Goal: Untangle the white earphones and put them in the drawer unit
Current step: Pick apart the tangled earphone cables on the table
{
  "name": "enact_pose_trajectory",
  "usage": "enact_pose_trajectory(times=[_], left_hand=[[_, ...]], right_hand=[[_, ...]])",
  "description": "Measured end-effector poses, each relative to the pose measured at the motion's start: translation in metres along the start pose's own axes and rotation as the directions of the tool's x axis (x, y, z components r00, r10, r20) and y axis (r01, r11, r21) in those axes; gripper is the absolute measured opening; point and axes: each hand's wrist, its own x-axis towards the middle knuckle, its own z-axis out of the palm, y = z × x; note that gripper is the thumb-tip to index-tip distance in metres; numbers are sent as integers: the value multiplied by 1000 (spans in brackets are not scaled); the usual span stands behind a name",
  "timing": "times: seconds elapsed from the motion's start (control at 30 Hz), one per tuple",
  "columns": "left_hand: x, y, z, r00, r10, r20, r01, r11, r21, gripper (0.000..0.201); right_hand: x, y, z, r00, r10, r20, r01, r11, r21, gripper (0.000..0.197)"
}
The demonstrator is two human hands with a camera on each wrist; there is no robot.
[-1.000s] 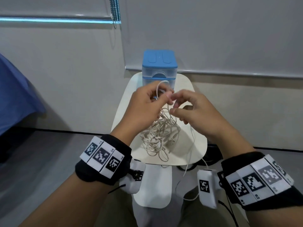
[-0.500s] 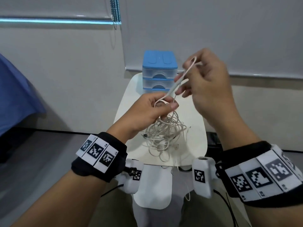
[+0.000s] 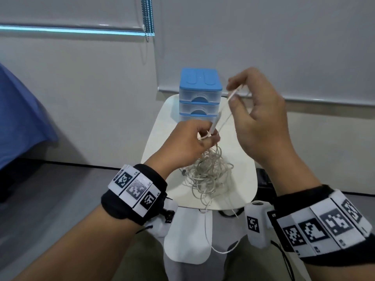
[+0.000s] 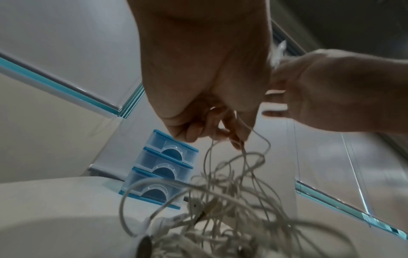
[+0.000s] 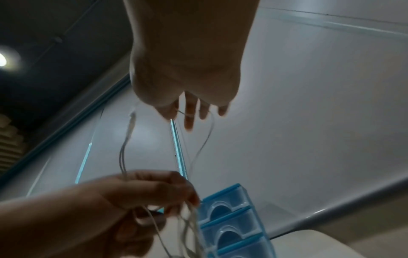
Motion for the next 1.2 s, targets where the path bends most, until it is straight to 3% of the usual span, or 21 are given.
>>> enact_pose_trajectory(times=[0.07,0.1,0.17,0.2,0.23,0.3,0.37,0.43,0.5,0.57,0.63,0.7,0.8,0.87,0.93,1.0,1.1,1.2], left_hand=[[2,-4,1,993,86,-85,-84,996,35,10],[2,-5,1,985,128,-118,-122,991,58,9],[2,-7,2,970,177,-167,-165,983,85,8],[2,-8,2,966,187,-178,-173,981,92,7],[2,-9,2,967,189,-173,-175,980,97,6],[2,-9,4,978,173,-114,-161,981,110,9],[2,-9,6,990,127,-55,-120,986,116,11],[0,-9,7,994,104,-23,-101,989,105,8],[-2,-10,7,996,85,-13,-83,992,95,9],[-2,-11,7,998,66,-21,-64,995,75,14],[0,-12,7,996,74,-58,-72,997,36,16],[0,-12,5,988,113,-106,-113,994,3,14],[-1,-12,3,972,175,-158,-174,985,17,14],[-1,-14,2,973,176,-148,-176,984,13,15],[-2,-15,2,979,173,-110,-173,985,7,16],[-3,-15,2,981,171,-86,-169,985,29,24],[-5,-12,2,996,74,-52,-73,997,26,28],[-7,-11,1,999,45,-24,-45,999,-10,18]], right_hand=[[-2,6,0,959,166,231,-114,968,-222,5],[-4,9,0,902,277,331,-167,931,-324,5],[-9,17,1,815,389,429,-194,882,-430,23],[-10,19,2,801,394,451,-202,887,-416,27],[-10,18,1,795,383,471,-233,909,-345,28],[-8,14,0,806,347,479,-379,925,-32,29],[-2,7,-2,843,337,419,-493,796,352,28],[7,-1,-6,887,338,315,-462,652,601,24],[14,-4,-10,939,313,144,-323,655,683,21],[18,-1,-11,972,229,-41,-163,796,583,16],[13,10,-6,989,116,-89,-73,919,388,10],[4,20,3,990,136,50,-142,976,163,7],[-10,30,11,877,342,339,-277,934,-227,18],[-15,30,12,846,357,396,-245,920,-307,22],[-14,26,11,867,301,396,-237,950,-203,23],[-7,20,10,896,288,338,-343,932,117,25],[7,6,7,925,319,207,-380,740,554,25],[19,4,3,935,348,67,-291,646,706,20]])
